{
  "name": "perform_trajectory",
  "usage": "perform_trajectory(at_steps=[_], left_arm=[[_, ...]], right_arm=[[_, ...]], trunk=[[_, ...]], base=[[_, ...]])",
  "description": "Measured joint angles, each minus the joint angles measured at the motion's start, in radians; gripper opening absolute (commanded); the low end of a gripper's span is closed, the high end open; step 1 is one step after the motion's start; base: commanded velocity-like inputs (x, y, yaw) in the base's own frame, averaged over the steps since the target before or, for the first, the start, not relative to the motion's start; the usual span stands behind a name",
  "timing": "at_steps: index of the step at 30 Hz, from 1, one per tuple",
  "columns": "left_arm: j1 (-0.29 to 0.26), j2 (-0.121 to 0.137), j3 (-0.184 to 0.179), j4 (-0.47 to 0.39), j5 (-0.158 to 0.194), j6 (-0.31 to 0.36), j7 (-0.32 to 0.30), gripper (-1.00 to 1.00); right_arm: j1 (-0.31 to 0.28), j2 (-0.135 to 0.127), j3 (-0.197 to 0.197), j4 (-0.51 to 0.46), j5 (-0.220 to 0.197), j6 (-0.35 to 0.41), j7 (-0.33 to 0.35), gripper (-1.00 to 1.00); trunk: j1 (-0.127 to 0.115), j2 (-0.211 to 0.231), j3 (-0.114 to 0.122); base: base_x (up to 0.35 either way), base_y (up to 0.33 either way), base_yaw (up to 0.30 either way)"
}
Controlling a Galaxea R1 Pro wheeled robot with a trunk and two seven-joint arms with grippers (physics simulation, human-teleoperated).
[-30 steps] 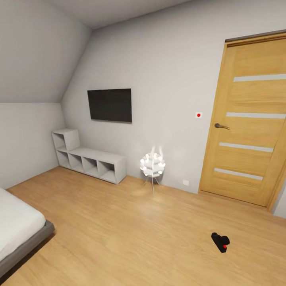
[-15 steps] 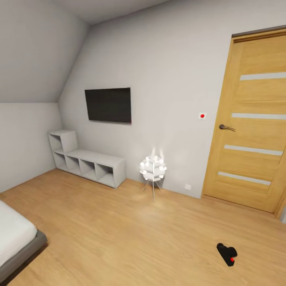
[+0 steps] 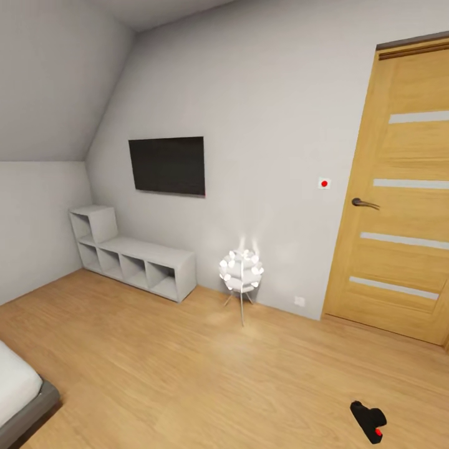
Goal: Attach the digital camera to the camera tripod in the bedroom.
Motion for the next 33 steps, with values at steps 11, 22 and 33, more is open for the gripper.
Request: perform_trajectory(at_steps=[11, 22, 33], left_arm=[[0.0, 0.0, 0.0, 0.0, 0.0, 0.0, 0.0, 1.0], [0.0, -0.001, -0.001, -0.001, 0.001, 0.002, 0.0, 1.0], [0.0, -0.002, -0.001, -0.002, 0.0, 0.002, -0.001, 1.0]], right_arm=[[0.0, 0.0, -0.003, 0.0, -0.006, 0.0, 0.0, 1.0], [0.0, 0.0, -0.007, 0.0, -0.007, 0.0, 0.0, 1.0], [0.0, 0.0, -0.007, 0.0, -0.006, 0.0, 0.0, 1.0]], trunk=[[0.0, 0.0, 0.0], [0.0, 0.0, 0.0], [0.0, 0.0, 0.0]], base=[[0.286, 0.0, 0.0], [0.273, 0.0, 0.0], [0.238, 0.0, 0.0]])
